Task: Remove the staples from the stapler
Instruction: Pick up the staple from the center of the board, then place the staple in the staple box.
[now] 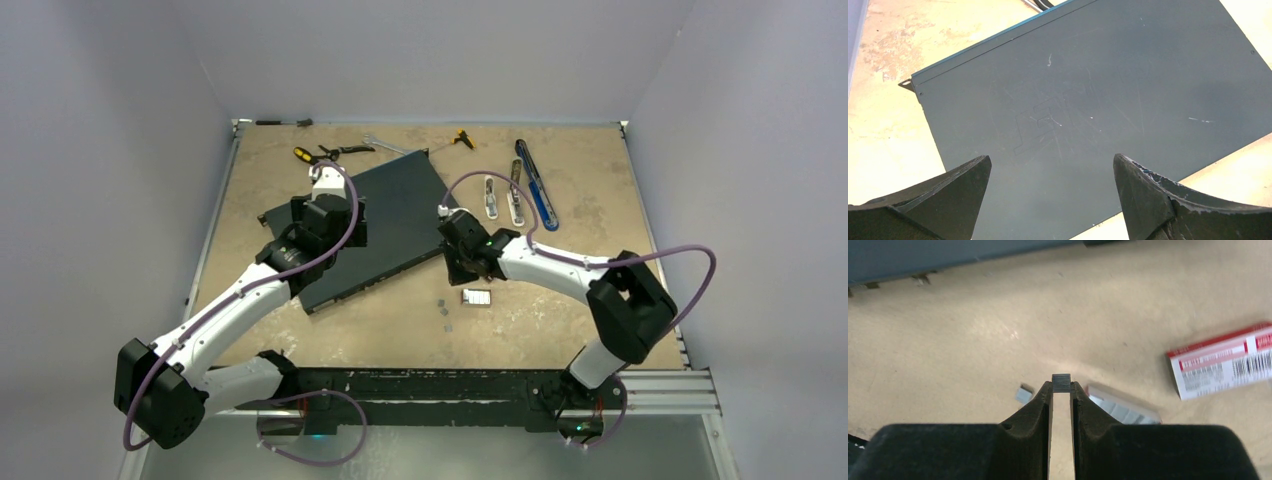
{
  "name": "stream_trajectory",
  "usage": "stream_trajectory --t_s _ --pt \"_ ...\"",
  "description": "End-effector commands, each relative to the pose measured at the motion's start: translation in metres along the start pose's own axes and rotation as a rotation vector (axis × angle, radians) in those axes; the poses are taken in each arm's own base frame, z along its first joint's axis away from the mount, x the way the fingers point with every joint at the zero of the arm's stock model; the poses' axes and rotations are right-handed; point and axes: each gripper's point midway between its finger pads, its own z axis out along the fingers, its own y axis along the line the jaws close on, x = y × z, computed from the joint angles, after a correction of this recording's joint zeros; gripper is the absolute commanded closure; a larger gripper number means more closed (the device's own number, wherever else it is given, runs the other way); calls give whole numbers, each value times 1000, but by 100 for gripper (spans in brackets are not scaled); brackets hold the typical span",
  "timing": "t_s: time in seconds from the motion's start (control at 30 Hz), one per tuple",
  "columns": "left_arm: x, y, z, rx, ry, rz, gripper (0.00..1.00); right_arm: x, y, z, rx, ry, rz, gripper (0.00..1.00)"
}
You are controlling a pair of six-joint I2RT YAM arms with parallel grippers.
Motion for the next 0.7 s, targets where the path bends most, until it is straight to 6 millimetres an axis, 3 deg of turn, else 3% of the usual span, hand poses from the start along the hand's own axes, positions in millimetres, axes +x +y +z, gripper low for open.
stream_trajectory --t_s 0.0,0.27,0.67 --pt "-17 -2 -5 24 -48 -31 9 16 -15 -19 72 10 151 82" --pt "-17 -2 -4 25 -49 -33 9 38 -29 -28 125 35 223 80" --pt "-16 -2 -3 23 -45 -31 10 53 -42 -20 208 86 243 80"
